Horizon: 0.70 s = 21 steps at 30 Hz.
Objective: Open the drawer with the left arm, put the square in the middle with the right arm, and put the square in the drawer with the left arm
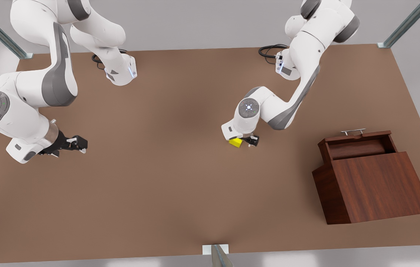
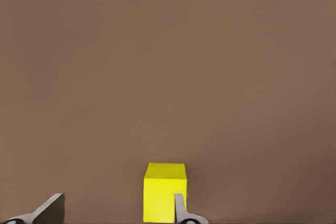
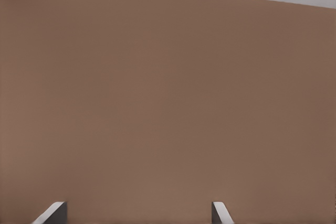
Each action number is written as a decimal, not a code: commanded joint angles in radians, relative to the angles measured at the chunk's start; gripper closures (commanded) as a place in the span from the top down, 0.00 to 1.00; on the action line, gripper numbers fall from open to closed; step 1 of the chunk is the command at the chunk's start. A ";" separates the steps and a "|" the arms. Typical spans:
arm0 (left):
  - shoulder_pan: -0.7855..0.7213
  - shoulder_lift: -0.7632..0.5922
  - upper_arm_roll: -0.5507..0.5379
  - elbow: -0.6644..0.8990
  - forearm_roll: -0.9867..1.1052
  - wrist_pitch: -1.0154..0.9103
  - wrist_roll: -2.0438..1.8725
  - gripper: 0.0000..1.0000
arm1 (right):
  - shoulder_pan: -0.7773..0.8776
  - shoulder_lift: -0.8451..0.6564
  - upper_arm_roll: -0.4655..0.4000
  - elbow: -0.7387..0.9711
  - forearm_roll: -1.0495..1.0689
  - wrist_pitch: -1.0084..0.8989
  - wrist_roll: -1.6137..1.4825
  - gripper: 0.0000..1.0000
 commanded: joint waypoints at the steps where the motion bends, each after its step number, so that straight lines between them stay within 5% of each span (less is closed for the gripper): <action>1: -0.003 0.001 0.003 -0.014 -0.034 0.054 -0.013 1.00 | 0.000 0.000 0.000 0.000 0.000 0.000 0.000 1.00; 9: -0.066 -0.026 0.063 -0.238 -0.068 0.248 -0.001 1.00 | 0.000 -0.003 0.000 -0.002 0.000 0.000 -0.002 1.00; 21: -0.066 0.060 0.092 -0.245 -0.062 0.323 -0.001 1.00 | 0.000 -0.005 0.000 0.002 0.000 -0.005 0.000 1.00</action>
